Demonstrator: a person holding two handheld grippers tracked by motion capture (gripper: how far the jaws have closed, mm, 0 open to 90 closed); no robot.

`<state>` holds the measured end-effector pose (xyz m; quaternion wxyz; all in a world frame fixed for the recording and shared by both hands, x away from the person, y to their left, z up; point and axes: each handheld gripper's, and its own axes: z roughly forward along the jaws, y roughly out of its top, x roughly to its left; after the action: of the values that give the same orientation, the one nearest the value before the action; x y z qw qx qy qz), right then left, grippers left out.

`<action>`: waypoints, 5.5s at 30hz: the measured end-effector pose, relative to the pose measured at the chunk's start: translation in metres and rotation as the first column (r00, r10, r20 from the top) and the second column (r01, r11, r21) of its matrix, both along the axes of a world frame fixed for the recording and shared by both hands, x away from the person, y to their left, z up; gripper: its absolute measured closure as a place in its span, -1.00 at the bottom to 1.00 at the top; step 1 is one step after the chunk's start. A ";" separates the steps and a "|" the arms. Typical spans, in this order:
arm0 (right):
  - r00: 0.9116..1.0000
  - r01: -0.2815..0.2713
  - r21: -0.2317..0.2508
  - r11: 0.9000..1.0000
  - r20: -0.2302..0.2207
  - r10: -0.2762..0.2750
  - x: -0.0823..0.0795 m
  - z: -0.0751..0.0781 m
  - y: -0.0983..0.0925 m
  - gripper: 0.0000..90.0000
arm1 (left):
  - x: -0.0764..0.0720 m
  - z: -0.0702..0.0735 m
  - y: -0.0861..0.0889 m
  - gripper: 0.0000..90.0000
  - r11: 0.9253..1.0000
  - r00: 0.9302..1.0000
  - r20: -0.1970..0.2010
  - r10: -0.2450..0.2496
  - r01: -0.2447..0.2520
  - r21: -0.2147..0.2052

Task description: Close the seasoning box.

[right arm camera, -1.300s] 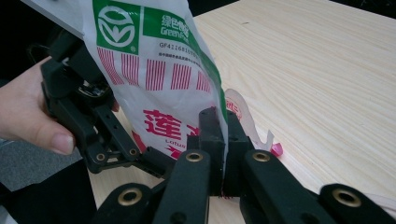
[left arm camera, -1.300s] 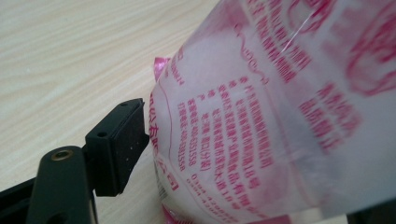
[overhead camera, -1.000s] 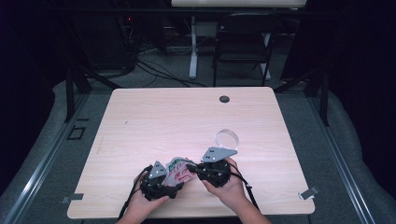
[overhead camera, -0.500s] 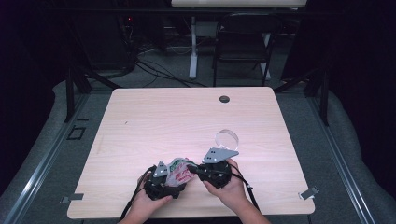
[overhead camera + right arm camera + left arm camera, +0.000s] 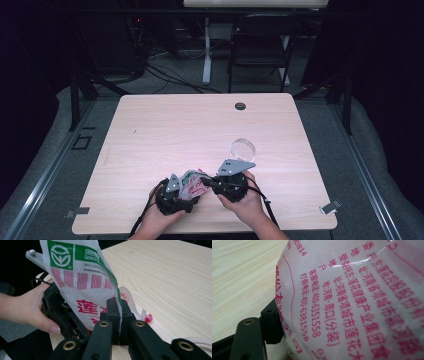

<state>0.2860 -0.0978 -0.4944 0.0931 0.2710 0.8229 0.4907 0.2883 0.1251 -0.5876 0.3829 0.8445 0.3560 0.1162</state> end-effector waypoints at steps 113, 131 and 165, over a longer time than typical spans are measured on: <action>0.949 -0.136 -0.206 0.969 0.255 0.187 0.001 0.067 -0.022 0.23 | 0.035 0.073 -0.021 0.33 0.916 0.945 0.278 -0.174 0.051 0.398; 0.936 -0.226 -0.260 0.939 0.211 0.283 -0.002 0.063 -0.012 0.56 | 0.033 0.069 -0.021 0.34 0.913 0.943 0.277 -0.184 0.059 0.403; 0.993 -0.117 -0.076 0.990 -0.021 0.115 0.025 0.065 -0.026 1.00 | 0.028 0.072 -0.008 0.38 0.953 0.929 0.340 -0.146 0.040 0.299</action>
<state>0.3114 -0.1243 -0.4293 0.0680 0.2229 0.8562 0.4611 0.3160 0.1166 -0.5159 0.3199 0.8717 0.2188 0.2999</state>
